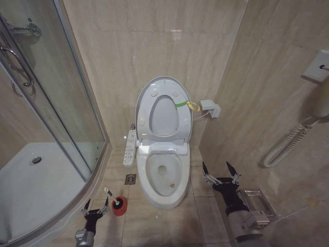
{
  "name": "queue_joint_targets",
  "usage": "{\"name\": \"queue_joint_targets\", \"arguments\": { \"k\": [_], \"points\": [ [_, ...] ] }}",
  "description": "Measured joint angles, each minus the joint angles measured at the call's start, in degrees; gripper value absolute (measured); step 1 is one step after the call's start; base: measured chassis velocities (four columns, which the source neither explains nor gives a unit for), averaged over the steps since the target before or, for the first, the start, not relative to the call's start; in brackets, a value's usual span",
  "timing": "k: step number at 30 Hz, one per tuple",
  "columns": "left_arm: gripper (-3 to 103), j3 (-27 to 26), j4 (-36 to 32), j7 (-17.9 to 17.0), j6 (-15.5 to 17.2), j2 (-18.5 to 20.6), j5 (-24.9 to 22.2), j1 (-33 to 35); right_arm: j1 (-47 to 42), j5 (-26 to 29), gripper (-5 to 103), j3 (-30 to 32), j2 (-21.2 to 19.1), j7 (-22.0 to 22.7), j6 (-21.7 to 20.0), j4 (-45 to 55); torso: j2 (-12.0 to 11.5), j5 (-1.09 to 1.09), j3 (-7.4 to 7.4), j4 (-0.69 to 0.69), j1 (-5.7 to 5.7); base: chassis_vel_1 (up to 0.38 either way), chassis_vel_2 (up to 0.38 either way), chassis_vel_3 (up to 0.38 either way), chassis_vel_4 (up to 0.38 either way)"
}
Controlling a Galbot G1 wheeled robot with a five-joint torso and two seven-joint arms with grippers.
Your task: Open the toilet lid, clean the toilet bowl with a toilet brush, close the toilet lid, and flush.
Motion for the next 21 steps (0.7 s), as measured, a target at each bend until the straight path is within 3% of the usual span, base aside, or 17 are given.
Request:
{"name": "queue_joint_targets", "arguments": {
  "k": [11, 12, 19, 21],
  "points": [
    [103, 1.25, 7.63, 4.0, -2.59, -0.37, 0.8, -6.52, 0.0, 0.0, 100, 0.0, 0.0, 0.0, 0.0, 0.0, 0.0, 0.0, 0.0, 0.0, 0.0, 0.0, 0.0, 0.0, 0.0],
    [93, 1.41, 8.07, 4.06, -2.6, -0.53, 0.94, -6.73, 0.0, 0.0, 100, 0.0, 0.0, 0.0, 0.0, 0.0, 0.0, 0.01, 0.0, 0.0, 0.0, 0.0, 0.0, 0.0, 0.0],
    [93, 1.63, 9.98, 4.07, -2.94, -0.93, 0.72, -7.76, 0.0, 0.0, 100, 0.0, 0.0, 0.0, 0.0, 0.0, 0.0, 0.01, 0.0, 0.0, 0.0, 0.0, 0.0, 0.0, 0.0],
    [99, 1.64, 10.79, 4.02, -3.31, -0.81, 0.75, -8.09, 0.0, 0.0, 100, 0.0, 0.0, 0.0, 0.0, 0.0, 0.0, 0.0, 0.0, 0.0, 0.0, 0.0, 0.0, 0.0, 0.0]
  ]
}}
